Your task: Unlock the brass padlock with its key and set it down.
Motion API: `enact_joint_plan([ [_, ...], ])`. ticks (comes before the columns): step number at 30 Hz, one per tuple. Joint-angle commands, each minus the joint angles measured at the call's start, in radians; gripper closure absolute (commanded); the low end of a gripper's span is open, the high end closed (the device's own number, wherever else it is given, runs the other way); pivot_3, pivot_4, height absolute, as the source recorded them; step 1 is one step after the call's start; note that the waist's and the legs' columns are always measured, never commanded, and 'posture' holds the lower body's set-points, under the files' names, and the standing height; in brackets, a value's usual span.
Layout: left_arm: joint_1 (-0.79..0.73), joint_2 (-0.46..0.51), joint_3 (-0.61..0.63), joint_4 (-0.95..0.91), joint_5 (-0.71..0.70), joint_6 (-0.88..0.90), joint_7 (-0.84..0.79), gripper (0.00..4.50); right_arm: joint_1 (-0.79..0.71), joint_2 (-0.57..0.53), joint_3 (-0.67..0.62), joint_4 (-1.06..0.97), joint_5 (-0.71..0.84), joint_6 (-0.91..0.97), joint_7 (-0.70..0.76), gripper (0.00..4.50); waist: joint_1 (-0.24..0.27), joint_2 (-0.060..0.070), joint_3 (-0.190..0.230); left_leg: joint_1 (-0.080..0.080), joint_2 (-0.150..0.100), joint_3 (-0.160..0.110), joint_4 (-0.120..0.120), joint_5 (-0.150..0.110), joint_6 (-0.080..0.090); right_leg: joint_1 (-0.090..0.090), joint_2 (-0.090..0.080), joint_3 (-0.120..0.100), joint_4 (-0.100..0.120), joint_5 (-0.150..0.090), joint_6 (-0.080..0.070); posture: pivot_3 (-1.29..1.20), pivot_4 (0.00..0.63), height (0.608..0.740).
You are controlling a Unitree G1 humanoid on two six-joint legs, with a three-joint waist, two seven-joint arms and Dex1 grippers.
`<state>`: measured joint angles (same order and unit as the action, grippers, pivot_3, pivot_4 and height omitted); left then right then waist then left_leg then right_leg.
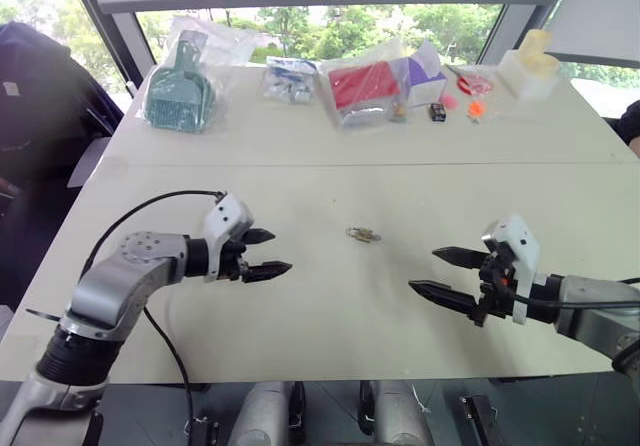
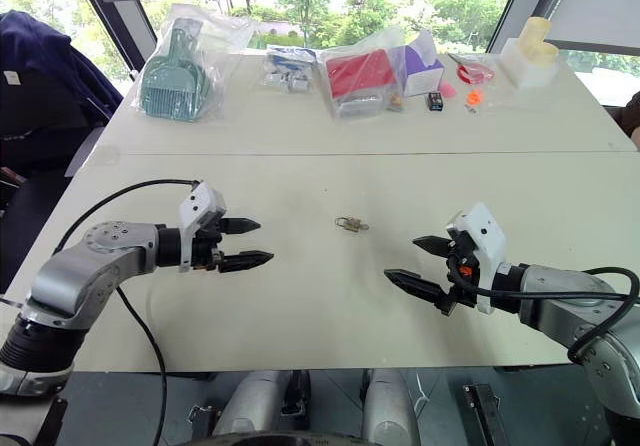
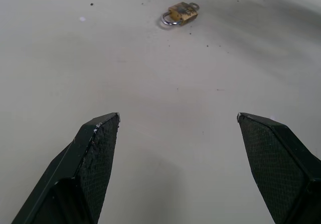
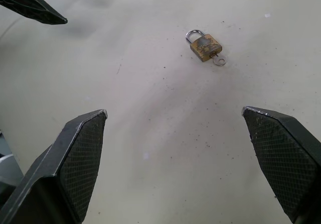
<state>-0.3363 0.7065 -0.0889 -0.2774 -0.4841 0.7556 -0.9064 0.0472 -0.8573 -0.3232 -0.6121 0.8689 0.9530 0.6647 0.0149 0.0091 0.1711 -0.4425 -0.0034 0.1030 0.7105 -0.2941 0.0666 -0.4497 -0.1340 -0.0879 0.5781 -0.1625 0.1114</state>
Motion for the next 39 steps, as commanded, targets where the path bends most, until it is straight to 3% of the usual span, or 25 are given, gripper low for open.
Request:
enact_joint_plan([
  [1,-0.014,0.000,0.020,-0.014,0.010,-0.029,0.011,0.60,-0.022,0.002,-0.006,-0.004,0.008,-0.013,-0.003,0.02,-0.001,0.000,0.000,0.000,0.000,0.000,0.000,0.000,0.000,0.000,0.000,0.000,0.000,0.000,0.000,0.00,0.150,0.735],
  [9,-0.009,-0.001,0.004,-0.024,0.025,-0.006,0.035,0.60,-0.027,0.014,0.013,-0.007,0.001,-0.015,-0.012,0.02,0.000,0.000,0.000,0.000,0.000,0.000,0.000,0.000,0.000,0.000,0.000,0.000,0.000,0.000,0.000,0.00,0.150,0.735],
  [14,-0.037,-0.011,-0.054,0.025,0.187,-0.141,0.119,0.60,-0.040,0.042,0.012,-0.006,0.019,-0.017,-0.036,0.02,0.001,0.000,0.000,0.000,0.000,0.000,0.000,0.000,0.000,0.000,0.000,0.000,0.000,0.000,0.000,0.00,0.150,0.735],
  [19,-0.166,-0.008,-0.088,0.138,0.137,-0.156,-0.065,0.60,-0.093,0.059,0.055,0.022,0.001,0.002,-0.066,0.02,0.002,0.000,0.000,0.000,0.000,0.000,0.000,0.000,0.000,-0.001,0.000,0.000,0.000,0.000,0.000,0.00,0.150,0.735],
  [23,-0.344,-0.030,-0.200,0.309,0.216,-0.274,-0.226,0.60,-0.100,0.024,0.049,0.061,-0.045,-0.007,-0.066,0.02,0.006,0.000,0.000,-0.001,0.000,0.001,0.000,0.000,0.000,-0.004,0.000,0.000,0.000,0.000,0.000,0.00,0.150,0.735],
  [28,-0.571,-0.130,-0.329,0.578,0.317,-0.456,-0.418,0.60,-0.043,0.030,0.017,0.032,-0.053,-0.012,-0.079,0.02,0.024,-0.001,0.000,-0.002,-0.001,0.002,0.000,0.003,0.001,-0.001,0.000,0.000,0.000,0.000,0.000,0.00,0.150,0.735],
  [31,-0.698,-0.241,-0.391,0.816,0.408,-0.630,-0.461,0.60,-0.025,0.072,0.018,0.006,-0.062,-0.019,-0.128,0.02,0.026,-0.001,0.000,-0.002,-0.001,0.002,0.001,0.002,0.004,-0.001,0.000,0.000,0.000,0.000,0.000,0.00,0.150,0.735],
  [36,-0.891,-0.450,-0.440,1.243,0.547,-0.858,-0.437,0.60,0.012,0.140,0.029,-0.042,-0.085,-0.027,-0.203,0.02,0.026,-0.002,0.001,-0.003,-0.001,0.001,0.005,0.000,0.008,0.000,0.000,0.000,0.000,0.000,0.000,0.00,0.150,0.735],
  [39,-0.970,-0.528,-0.430,1.407,0.598,-0.927,-0.398,0.60,0.016,0.170,0.031,-0.061,-0.090,-0.030,-0.236,0.02,0.022,-0.003,0.001,-0.005,-0.001,0.002,0.005,-0.001,0.009,-0.001,0.000,0.000,-0.001,0.000,0.000,0.00,0.150,0.735],
])
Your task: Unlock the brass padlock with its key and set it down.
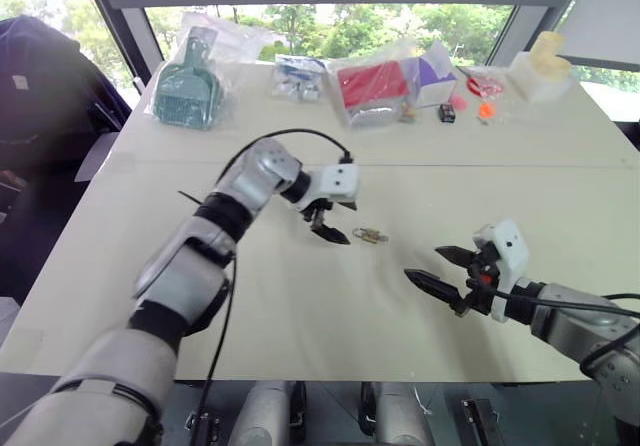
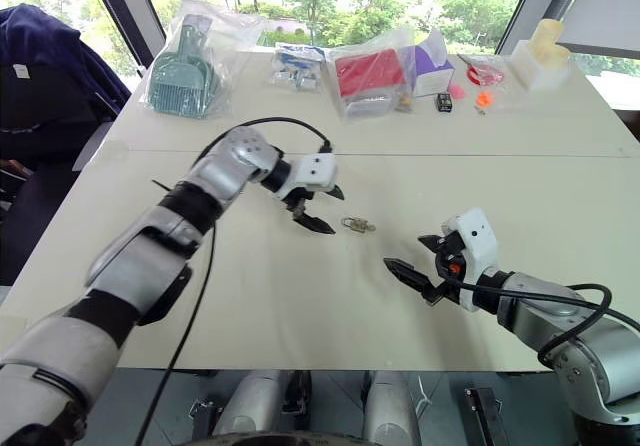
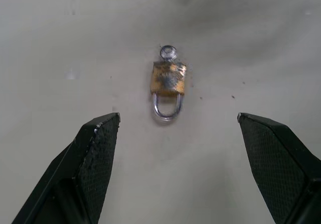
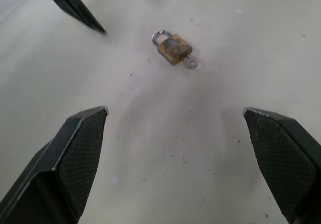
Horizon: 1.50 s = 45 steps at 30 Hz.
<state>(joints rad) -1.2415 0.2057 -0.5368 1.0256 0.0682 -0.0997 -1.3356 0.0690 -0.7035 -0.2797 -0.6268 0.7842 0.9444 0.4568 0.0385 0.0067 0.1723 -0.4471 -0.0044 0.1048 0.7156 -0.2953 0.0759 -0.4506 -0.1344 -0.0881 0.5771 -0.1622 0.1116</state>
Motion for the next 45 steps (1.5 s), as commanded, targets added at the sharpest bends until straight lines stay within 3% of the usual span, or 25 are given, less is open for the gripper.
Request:
enact_joint_plan([
  [1,-0.087,-0.053,0.020,0.146,0.062,-0.078,0.036,0.60,-0.001,0.027,-0.014,-0.053,-0.011,-0.025,-0.042,0.02,-0.002,0.000,0.000,0.000,0.000,0.000,0.000,0.000,0.000,0.000,0.000,0.000,0.000,0.000,0.000,0.00,0.150,0.735],
  [5,-0.132,-0.124,0.025,0.246,0.117,-0.089,0.049,0.60,0.028,0.063,-0.031,-0.077,-0.018,-0.038,-0.079,0.02,0.003,0.000,0.000,0.000,0.001,0.000,0.000,0.000,0.000,-0.001,0.001,0.000,0.001,0.000,0.000,0.00,0.150,0.735],
  [18,-0.127,-0.204,0.061,0.301,0.210,-0.073,0.058,0.60,0.031,0.099,-0.013,-0.083,-0.033,-0.063,-0.116,0.02,0.002,-0.001,0.000,0.000,0.001,-0.001,0.000,0.000,0.000,0.000,0.000,0.000,0.001,0.000,0.000,0.00,0.150,0.735],
  [21,-0.116,-0.199,0.031,0.308,0.263,-0.076,0.066,1.45,0.026,0.104,-0.006,-0.082,-0.035,-0.064,-0.120,0.00,0.002,-0.001,0.000,0.001,0.001,-0.001,0.000,0.000,0.000,0.001,0.000,0.000,0.001,0.000,0.000,0.00,0.150,0.735],
  [26,-0.106,-0.183,0.017,0.312,0.308,-0.076,0.082,3.77,0.031,0.111,-0.002,-0.082,-0.036,-0.067,-0.120,0.00,0.001,-0.001,0.000,0.005,0.001,-0.001,0.001,0.000,0.000,0.005,0.000,0.000,0.001,0.000,0.000,0.00,0.150,0.735],
  [30,-0.106,-0.167,0.046,0.301,0.299,-0.100,0.101,3.79,0.016,0.125,0.002,-0.077,-0.013,-0.058,-0.121,0.00,-0.001,-0.001,0.000,0.005,0.001,-0.002,0.001,0.000,0.000,0.005,0.000,0.000,0.001,0.000,0.000,0.00,0.150,0.735],
  [36,-0.092,-0.077,0.239,0.176,0.129,-0.283,0.103,3.79,-0.099,0.212,-0.031,-0.057,0.217,0.035,-0.206,0.00,-0.011,-0.001,0.000,0.002,0.002,-0.001,0.000,0.000,0.000,-0.001,0.001,0.000,0.004,0.000,0.001,0.00,0.150,0.735],
  [39,-0.024,-0.024,0.315,0.038,0.039,-0.363,0.082,3.79,-0.168,0.248,-0.043,-0.016,0.300,0.034,-0.255,0.00,-0.007,0.000,0.000,0.002,0.001,-0.001,0.000,0.000,0.000,-0.001,0.000,0.000,0.004,0.002,0.003,0.00,0.150,0.735],
  [45,0.162,0.062,0.337,-0.352,-0.053,-0.271,0.049,3.79,-0.303,0.278,-0.025,0.072,0.406,0.028,-0.296,0.00,-0.009,0.000,0.000,0.002,0.000,-0.001,0.000,0.000,0.000,0.001,-0.001,0.000,0.003,0.002,0.002,0.00,0.150,0.735],
])
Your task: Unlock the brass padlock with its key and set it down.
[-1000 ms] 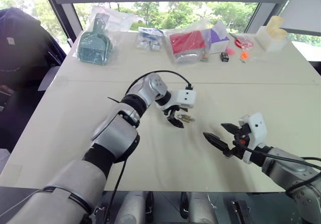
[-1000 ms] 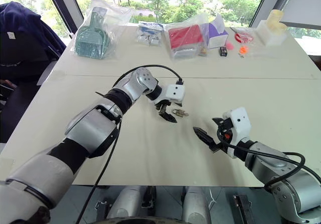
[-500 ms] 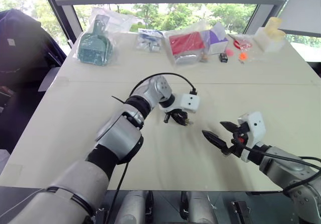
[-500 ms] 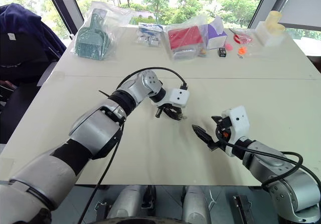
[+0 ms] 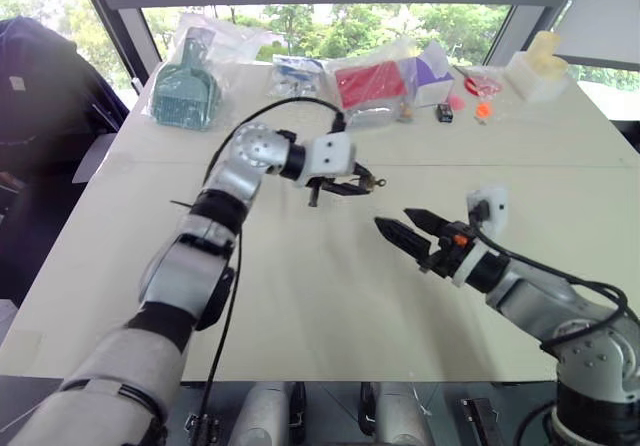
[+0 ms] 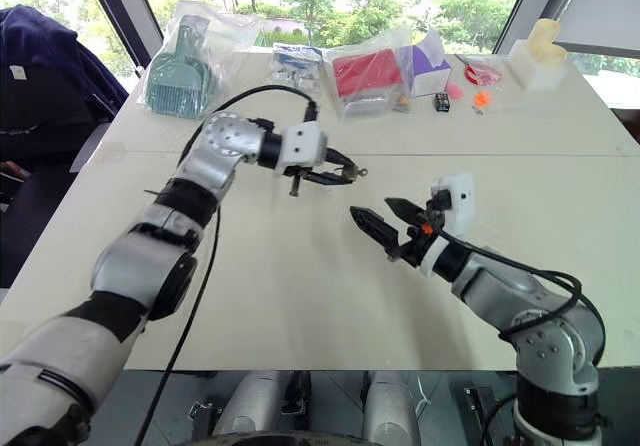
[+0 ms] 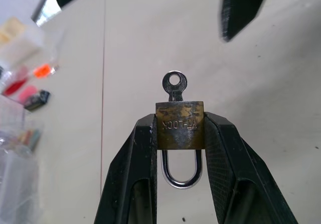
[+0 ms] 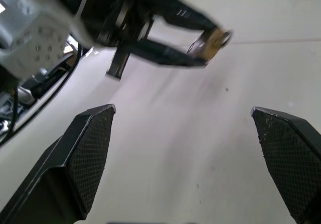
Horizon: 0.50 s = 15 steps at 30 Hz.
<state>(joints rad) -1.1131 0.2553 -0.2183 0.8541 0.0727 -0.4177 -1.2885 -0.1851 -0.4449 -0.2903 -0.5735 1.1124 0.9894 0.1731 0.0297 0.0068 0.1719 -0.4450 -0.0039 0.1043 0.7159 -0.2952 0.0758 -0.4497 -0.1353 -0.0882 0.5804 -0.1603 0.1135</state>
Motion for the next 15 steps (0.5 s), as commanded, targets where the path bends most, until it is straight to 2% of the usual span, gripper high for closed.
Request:
enact_joint_plan([
  [1,0.062,0.019,0.019,-0.242,-0.068,0.069,0.010,3.79,-0.067,0.023,-0.017,0.033,0.103,-0.019,-0.017,0.00,0.000,0.000,0.000,0.000,0.000,0.000,0.000,0.000,0.000,0.000,0.000,0.000,0.000,0.000,0.000,0.00,0.150,0.735],
  [7,0.160,0.040,0.015,-0.483,-0.106,0.192,0.062,3.79,-0.108,0.003,-0.011,0.084,0.157,-0.017,-0.019,0.00,0.002,0.000,0.000,0.001,0.000,0.000,0.000,0.000,0.000,0.002,0.001,0.000,0.000,0.000,0.000,0.00,0.150,0.735],
  [15,0.192,0.043,0.003,-0.559,-0.129,0.226,0.114,3.79,-0.125,0.009,-0.020,0.112,0.196,-0.060,-0.028,0.00,-0.004,0.001,0.000,0.003,0.000,0.000,0.000,0.000,0.000,0.003,0.002,0.000,0.000,0.000,0.001,0.00,0.150,0.735],
])
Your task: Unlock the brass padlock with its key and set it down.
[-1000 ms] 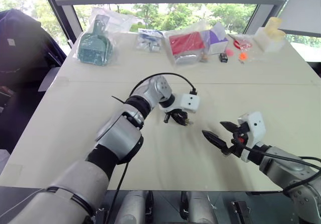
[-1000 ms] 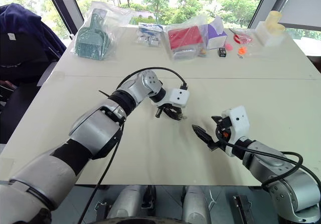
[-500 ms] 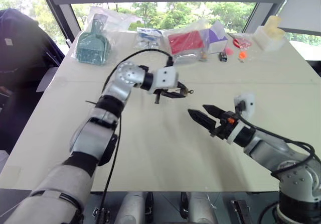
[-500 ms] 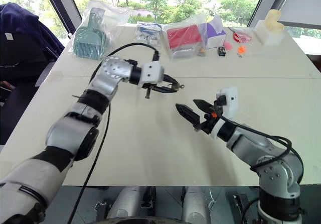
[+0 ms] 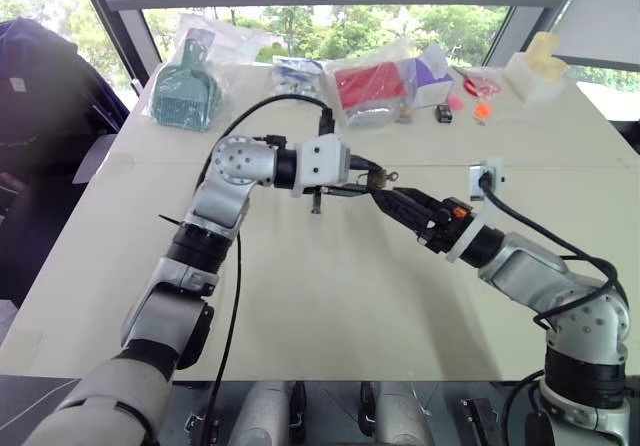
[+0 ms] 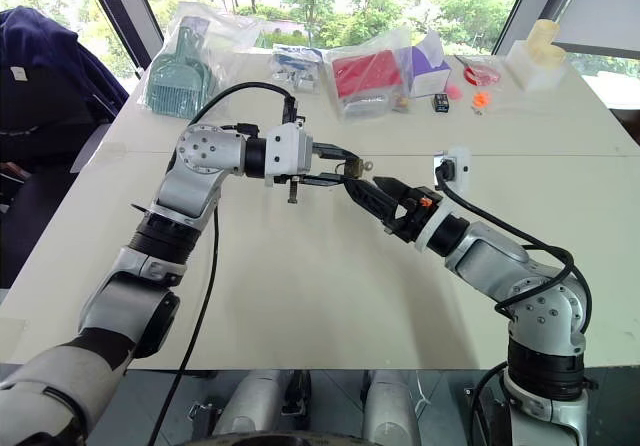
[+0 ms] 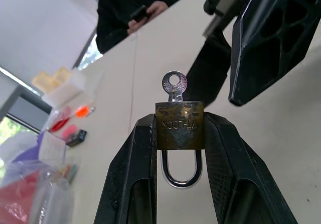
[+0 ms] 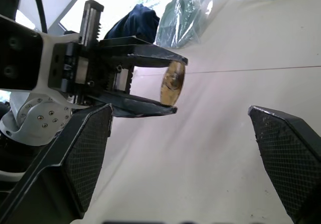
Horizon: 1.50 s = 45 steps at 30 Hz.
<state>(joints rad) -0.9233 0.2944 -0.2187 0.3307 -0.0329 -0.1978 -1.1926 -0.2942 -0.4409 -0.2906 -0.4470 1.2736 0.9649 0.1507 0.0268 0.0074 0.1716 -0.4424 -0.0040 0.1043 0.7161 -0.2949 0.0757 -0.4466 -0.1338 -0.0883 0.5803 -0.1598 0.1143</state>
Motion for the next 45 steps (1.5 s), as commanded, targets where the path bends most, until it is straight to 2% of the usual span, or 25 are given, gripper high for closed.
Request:
enact_joint_plan([
  [1,0.004,0.004,0.002,-0.038,-0.027,0.009,0.020,3.79,-0.016,0.008,-0.021,-0.013,0.039,-0.042,-0.009,0.00,-0.002,0.000,0.000,0.000,0.000,0.000,0.000,0.000,0.000,0.000,0.000,0.000,0.000,0.000,0.000,0.00,0.150,0.735],
  [7,0.007,0.008,-0.002,-0.049,-0.034,0.017,0.014,3.79,-0.011,0.020,-0.024,-0.014,0.080,-0.085,-0.024,0.00,-0.008,0.000,0.000,0.000,0.000,0.000,0.000,0.000,0.000,0.001,0.000,0.000,0.000,0.000,0.000,0.00,0.150,0.735],
  [8,0.005,0.009,-0.002,-0.048,-0.035,0.016,0.013,3.79,-0.006,0.018,-0.022,-0.015,0.080,-0.088,-0.024,0.26,-0.011,0.000,0.000,0.000,0.000,0.000,0.000,0.000,0.000,0.001,0.000,0.000,0.000,0.000,0.000,0.00,0.150,0.735],
  [10,0.001,0.012,-0.004,-0.045,-0.036,0.013,0.013,3.79,0.004,0.013,-0.012,-0.019,0.069,-0.093,-0.022,0.83,-0.015,0.000,0.000,0.000,0.000,0.000,0.000,0.000,0.000,0.001,0.000,0.000,0.000,0.000,0.000,0.00,0.150,0.735],
  [17,-0.005,0.016,-0.005,-0.038,-0.036,0.000,0.015,3.79,0.012,0.017,0.010,-0.023,0.063,-0.110,-0.024,4.48,-0.014,0.000,0.000,0.000,0.000,0.000,0.000,0.000,0.000,0.001,0.000,0.000,0.000,0.000,0.000,0.00,0.150,0.735],
  [24,0.005,0.022,-0.017,-0.057,-0.016,-0.057,0.029,3.79,0.012,0.034,0.018,-0.011,0.073,-0.125,-0.049,4.48,-0.014,0.000,0.000,0.000,0.000,0.000,0.000,0.000,0.000,0.001,0.000,0.000,0.000,0.000,0.000,0.00,0.150,0.735],
  [28,0.008,0.019,-0.024,-0.048,0.032,-0.158,0.089,3.79,0.015,0.069,0.020,-0.001,0.094,-0.139,-0.092,4.48,-0.014,0.000,0.000,0.001,0.000,0.000,0.000,0.000,-0.001,0.001,0.000,0.000,0.000,0.000,0.000,0.00,0.150,0.735],
  [31,0.006,0.018,-0.032,-0.026,0.073,-0.240,0.147,3.79,0.010,0.100,0.039,0.016,0.051,-0.157,-0.147,4.48,-0.014,0.000,0.000,0.001,0.000,0.000,0.000,0.000,-0.001,0.001,0.000,0.000,0.000,0.000,0.000,0.00,0.150,0.735],
  [36,-0.002,0.026,-0.047,0.030,0.175,-0.425,0.271,3.79,-0.005,0.161,0.076,0.032,0.012,-0.183,-0.224,4.48,-0.015,0.000,0.000,0.001,0.000,0.000,0.000,0.001,-0.001,0.001,0.000,0.000,0.000,0.000,0.000,0.00,0.150,0.735],
  [45,-0.042,0.023,-0.019,0.081,0.372,-0.651,0.593,3.79,-0.009,0.253,0.085,0.047,0.103,-0.214,-0.339,4.48,-0.016,0.000,0.000,0.001,0.000,0.000,-0.001,0.001,-0.002,0.001,0.000,0.000,0.000,0.000,0.001,0.00,0.150,0.735],
])
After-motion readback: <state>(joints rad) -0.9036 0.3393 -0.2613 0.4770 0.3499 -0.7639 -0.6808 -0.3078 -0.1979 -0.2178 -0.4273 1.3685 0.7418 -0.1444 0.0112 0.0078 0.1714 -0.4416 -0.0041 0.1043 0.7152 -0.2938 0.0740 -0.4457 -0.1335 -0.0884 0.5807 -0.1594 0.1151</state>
